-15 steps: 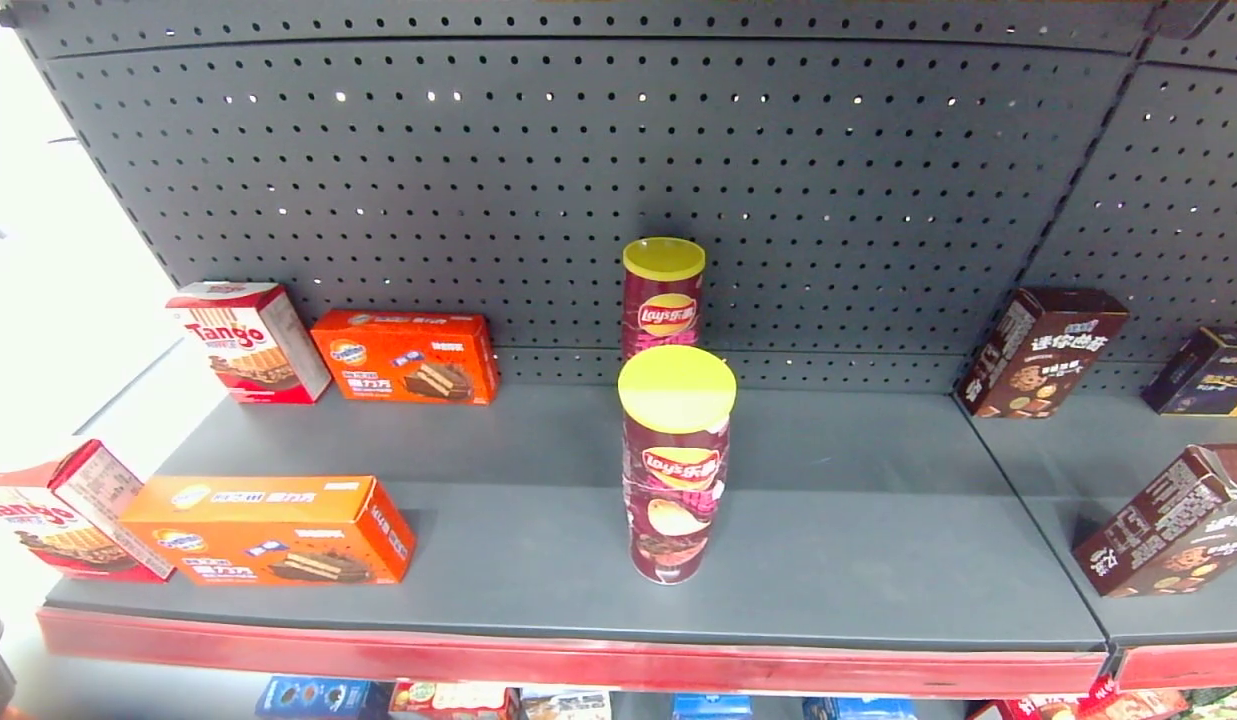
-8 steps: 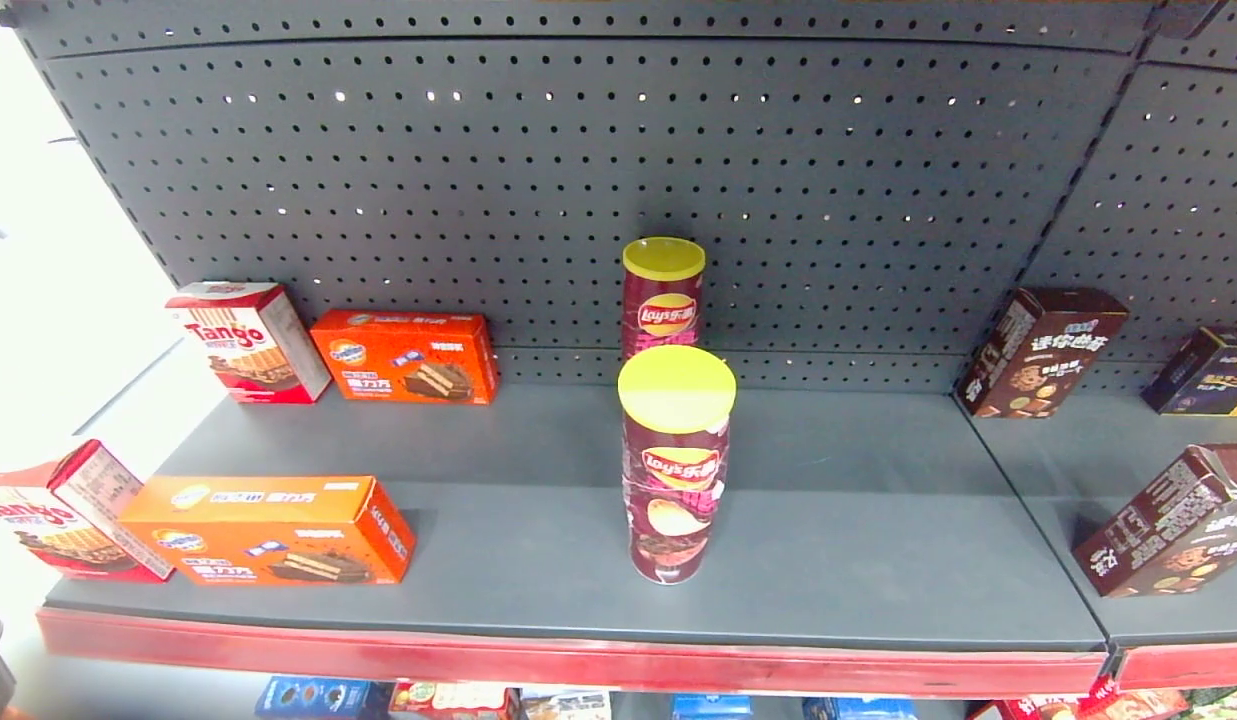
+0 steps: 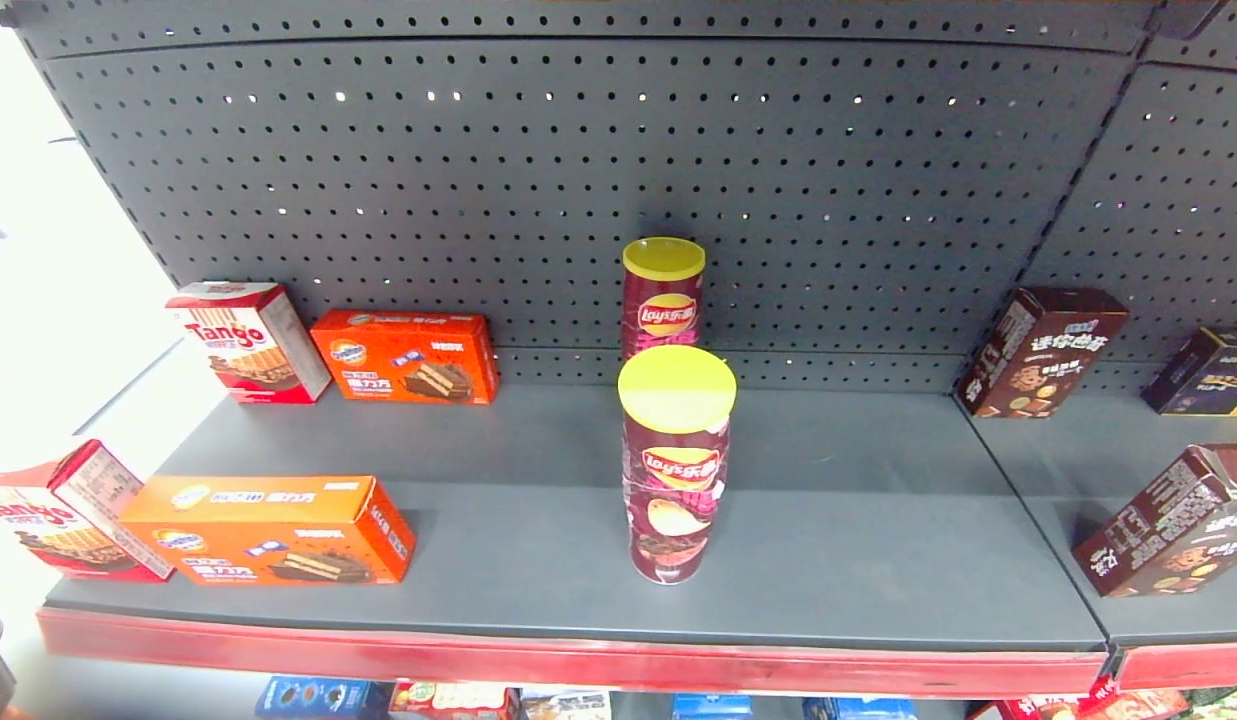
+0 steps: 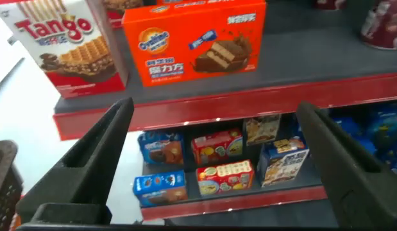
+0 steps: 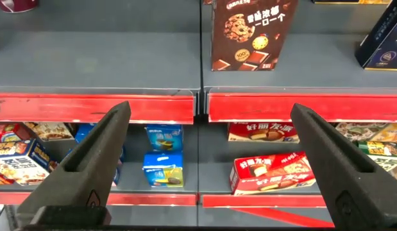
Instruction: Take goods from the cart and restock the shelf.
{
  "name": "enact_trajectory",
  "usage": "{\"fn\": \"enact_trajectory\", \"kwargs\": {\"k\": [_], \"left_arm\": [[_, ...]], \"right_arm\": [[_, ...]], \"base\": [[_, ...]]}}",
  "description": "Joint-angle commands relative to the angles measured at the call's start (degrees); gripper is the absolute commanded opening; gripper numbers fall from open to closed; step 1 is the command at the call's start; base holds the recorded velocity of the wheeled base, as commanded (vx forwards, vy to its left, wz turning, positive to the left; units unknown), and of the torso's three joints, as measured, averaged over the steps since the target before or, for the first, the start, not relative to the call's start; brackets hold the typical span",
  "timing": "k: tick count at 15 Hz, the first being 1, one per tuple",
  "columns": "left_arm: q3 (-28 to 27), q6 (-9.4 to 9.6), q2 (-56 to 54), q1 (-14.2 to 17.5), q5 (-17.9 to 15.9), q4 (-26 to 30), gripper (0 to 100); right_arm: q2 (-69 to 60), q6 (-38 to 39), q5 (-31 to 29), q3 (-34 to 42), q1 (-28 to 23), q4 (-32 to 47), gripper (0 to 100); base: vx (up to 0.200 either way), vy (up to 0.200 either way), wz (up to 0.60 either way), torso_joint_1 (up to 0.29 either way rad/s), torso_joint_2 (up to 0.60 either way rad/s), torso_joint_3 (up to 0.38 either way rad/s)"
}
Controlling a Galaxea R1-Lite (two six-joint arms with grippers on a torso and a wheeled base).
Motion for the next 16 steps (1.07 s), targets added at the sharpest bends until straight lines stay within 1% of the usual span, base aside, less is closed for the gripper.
{"fn": "enact_trajectory", "kwargs": {"k": [1, 2, 3, 4, 5, 6, 7, 8, 9, 10, 11, 12, 13, 14, 16], "left_arm": [[0.8, -0.22, 2.8, 1.0, -3.9, -0.7, 100], [0.8, -1.8, 3.1, 1.7, -6.6, -0.3, 100], [0.8, -2.77, 3.1, 1.8, -6.9, 0.2, 100], [0.8, -2.68, 3.5, 2.2, -7.0, 0.6, 100], [0.8, -2.33, 5.3, 4.3, -7.3, 0.3, 100], [0.8, -2.16, 6.7, 10.2, -7.6, 0.2, 100], [0.8, -2.07, 5.5, 14.3, -8.7, 0.8, 100], [0.8, -2.33, 1.6, 17.8, -10.0, 2.1, 100], [0.8, -2.86, 0.0, 18.1, -10.8, 2.2, 100], [0.8, -2.6, 0.0, 17.9, -11.1, 2.2, 100], [0.8, -2.16, 0.0, 17.9, -11.8, 2.2, 100], [0.8, -1.28, 0.0, 17.5, -14.1, 2.2, 100], [0.8, -1.28, 0.0, 17.5, -14.1, 2.2, 100], [0.8, -1.19, 0.0, 17.5, -14.9, 2.2, 100], [0.8, -1.72, 0.0, 17.8, -14.6, 2.2, 100]], "right_arm": [[0.1, 0.0, 0.0, 0.0, 0.0, 0.0, 100], [0.1, 0.0, 0.0, 0.0, 0.0, 0.0, 100], [0.1, 0.0, 0.0, 0.0, 0.0, 0.0, 100], [0.1, 0.0, 0.0, 0.0, 0.0, 0.0, 100], [0.1, 0.0, 0.0, 0.0, 0.0, 0.0, 100], [0.1, 0.0, 0.0, 0.0, 0.0, 0.0, 100], [0.1, 0.0, 0.0, 0.0, 0.0, 0.0, 100], [0.1, 0.0, 0.0, 0.0, 0.0, 0.0, 100], [0.1, 0.0, 0.0, 0.0, 0.0, 0.0, 100], [0.1, -0.1, 0.0, 0.0, 0.0, 0.0, 100], [0.1, 0.0, 0.0, 0.0, 0.0, 0.0, 100], [0.1, 0.0, 0.0, 0.0, 0.0, 0.0, 100], [0.1, 0.0, 0.0, 0.0, 0.0, 0.0, 100], [0.1, 0.0, 0.0, 0.0, 0.0, 0.0, 100], [0.1, 0.0, 0.0, 0.0, 0.0, 0.0, 100]], "base": [[0.0, 0.0, 0.0, 0.0, 0.0, 0.0], [0.0, 0.0, 0.0, 0.0, 0.0, 0.0], [0.0, 0.0, 0.0, 0.0, 0.0, 0.0], [0.0, 0.0, 0.0, 0.0, 0.0, 0.0], [0.0, 0.0, 0.0, 0.0, 0.0, 0.0], [0.0, 0.0, 0.0, 0.0, 0.0, 0.0], [0.0, 0.0, 0.0, 0.0, 0.0, 0.0], [0.0, 0.0, 0.0, 0.0, 0.0, 0.0], [0.0, 0.0, 0.0, 0.0, 0.0, 0.0], [0.0, 0.0, 0.0, 0.0, 0.0, 0.0], [0.0, 0.0, 0.0, 0.0, 0.0, 0.0], [0.0, 0.0, 0.0, 0.0, 0.0, 0.0], [0.0, 0.0, 0.0, 0.0, 0.0, 0.0], [0.0, 0.0, 0.0, 0.0, 0.0, 0.0], [0.0, 0.0, 0.0, 0.0, 0.0, 0.0]]}}
